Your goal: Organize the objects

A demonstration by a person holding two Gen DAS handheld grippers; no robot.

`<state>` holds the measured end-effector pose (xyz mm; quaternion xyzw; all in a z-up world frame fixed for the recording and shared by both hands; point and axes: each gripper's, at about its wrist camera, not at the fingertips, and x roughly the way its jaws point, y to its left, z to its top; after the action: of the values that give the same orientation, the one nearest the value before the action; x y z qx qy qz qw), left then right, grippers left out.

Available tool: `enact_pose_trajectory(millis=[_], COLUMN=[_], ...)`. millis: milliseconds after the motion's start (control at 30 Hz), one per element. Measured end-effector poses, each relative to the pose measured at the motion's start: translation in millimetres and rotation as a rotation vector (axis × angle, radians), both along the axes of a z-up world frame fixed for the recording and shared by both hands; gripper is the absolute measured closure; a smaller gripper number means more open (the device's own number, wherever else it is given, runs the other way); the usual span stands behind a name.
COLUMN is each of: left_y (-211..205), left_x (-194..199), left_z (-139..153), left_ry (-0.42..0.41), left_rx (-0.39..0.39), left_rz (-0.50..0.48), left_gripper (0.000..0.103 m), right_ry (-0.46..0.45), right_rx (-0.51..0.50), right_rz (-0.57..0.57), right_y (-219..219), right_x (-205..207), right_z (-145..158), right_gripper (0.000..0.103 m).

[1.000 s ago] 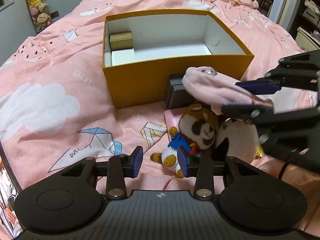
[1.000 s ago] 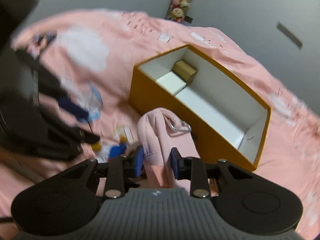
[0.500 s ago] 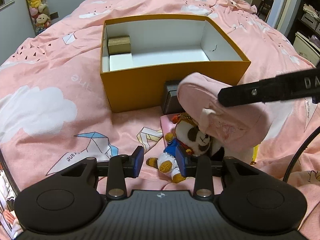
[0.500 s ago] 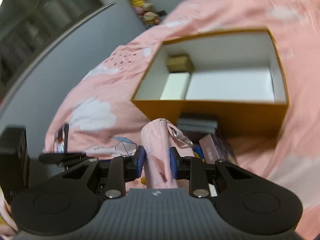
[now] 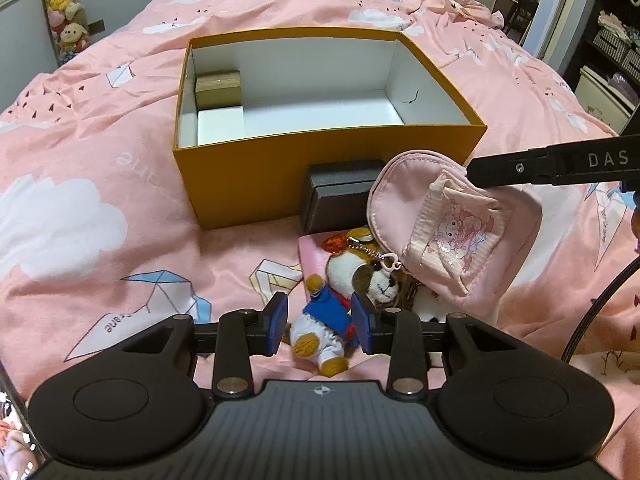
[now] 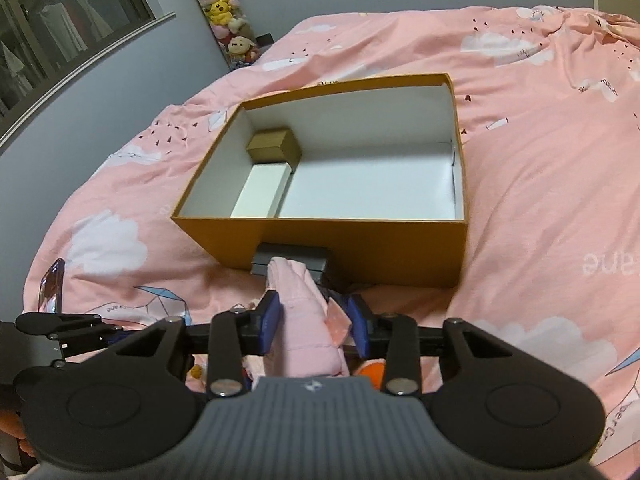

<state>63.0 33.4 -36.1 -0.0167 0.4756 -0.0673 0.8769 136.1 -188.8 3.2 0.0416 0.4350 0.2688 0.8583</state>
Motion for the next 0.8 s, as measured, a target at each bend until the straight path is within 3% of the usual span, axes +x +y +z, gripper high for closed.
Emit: enact_pose_trajectory(millis=[233,467,567,800], left_y=[1,0,1,-8], left_x=[15,33,41,52], left_z=[0,-7,-14,-26], left_ry=[0.014,0.076,0.113,0.161], left_rx=[-0.155,-0.330,-0.344,-0.350], left_rz=[-0.008,0.022,0.059,0.078], left_gripper=[0.063,0.062,0.054,0.053], right_ry=[0.020,0.203,0.205,0.216], right_rx=[-0.117,-0.025,-0.007,0.027], right_rz=[0.014,0.037,0.032,0.041], right_y=[-7,-18,-19,-9], right_x=[25,42,37,27], right_z=[-7,-30,-32,-34], right_gripper=[0.063,0.064,0.065,0.080])
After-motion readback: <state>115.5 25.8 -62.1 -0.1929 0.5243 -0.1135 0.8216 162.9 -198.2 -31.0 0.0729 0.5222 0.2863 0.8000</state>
